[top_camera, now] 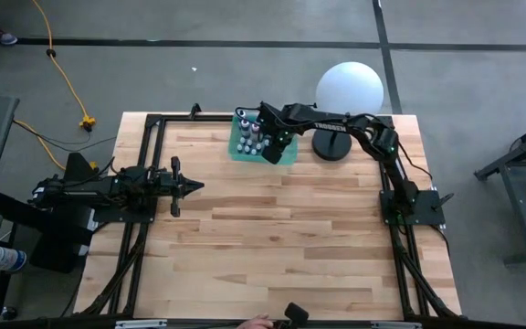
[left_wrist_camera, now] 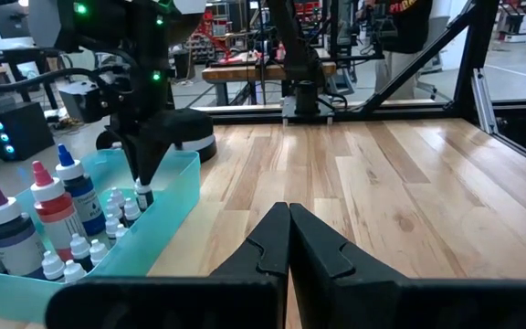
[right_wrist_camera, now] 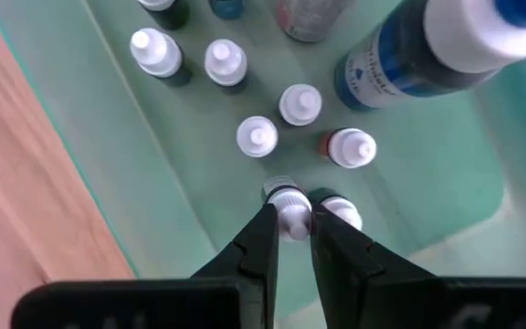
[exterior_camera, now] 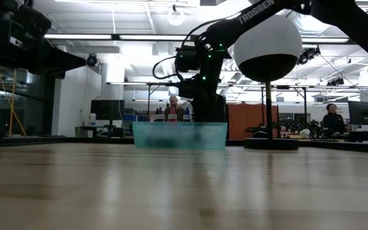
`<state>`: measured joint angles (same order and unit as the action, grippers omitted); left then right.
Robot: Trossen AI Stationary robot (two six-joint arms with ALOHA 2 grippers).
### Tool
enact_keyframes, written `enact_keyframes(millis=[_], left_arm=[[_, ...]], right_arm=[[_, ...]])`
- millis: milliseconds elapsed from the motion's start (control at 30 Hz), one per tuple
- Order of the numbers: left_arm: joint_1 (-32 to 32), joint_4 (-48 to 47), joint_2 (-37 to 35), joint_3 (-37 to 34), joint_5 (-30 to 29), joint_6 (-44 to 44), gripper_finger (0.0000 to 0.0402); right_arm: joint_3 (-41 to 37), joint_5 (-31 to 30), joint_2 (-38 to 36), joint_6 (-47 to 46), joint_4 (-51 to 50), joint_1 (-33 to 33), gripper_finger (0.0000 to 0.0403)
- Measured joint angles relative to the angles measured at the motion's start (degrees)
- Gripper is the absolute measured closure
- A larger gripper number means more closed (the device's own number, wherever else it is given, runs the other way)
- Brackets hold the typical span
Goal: Pick & Place food coloring
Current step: Put the small red food coloring bottle into the bin, then return to Home Position
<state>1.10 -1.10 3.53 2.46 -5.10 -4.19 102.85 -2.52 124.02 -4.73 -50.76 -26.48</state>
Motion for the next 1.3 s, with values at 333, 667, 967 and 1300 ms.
enact_keyframes(millis=[333, 667, 967, 1300], left_arm=[[0.0, 0.0, 0.0, 0.0, 0.0, 0.0, 0.0401], [0.0, 0.0, 0.0, 0.0, 0.0, 0.0, 0.0401], [0.0, 0.0, 0.0, 0.0, 0.0, 0.0, 0.0401], [0.0, 0.0, 0.0, 0.0, 0.0, 0.0, 0.0401]], right_arm=[[0.0, 1.8, 0.0, 0.1, 0.0, 0.3, 0.0349], [0.0, 4.2, 0.1, 1.7, -0.5, 0.3, 0.0322], [0.0, 4.3, 0.0, 3.2, -0.4, 0.1, 0.0266], [0.0, 9.5, -4.5, 5.0, 0.5, 0.9, 0.0225]])
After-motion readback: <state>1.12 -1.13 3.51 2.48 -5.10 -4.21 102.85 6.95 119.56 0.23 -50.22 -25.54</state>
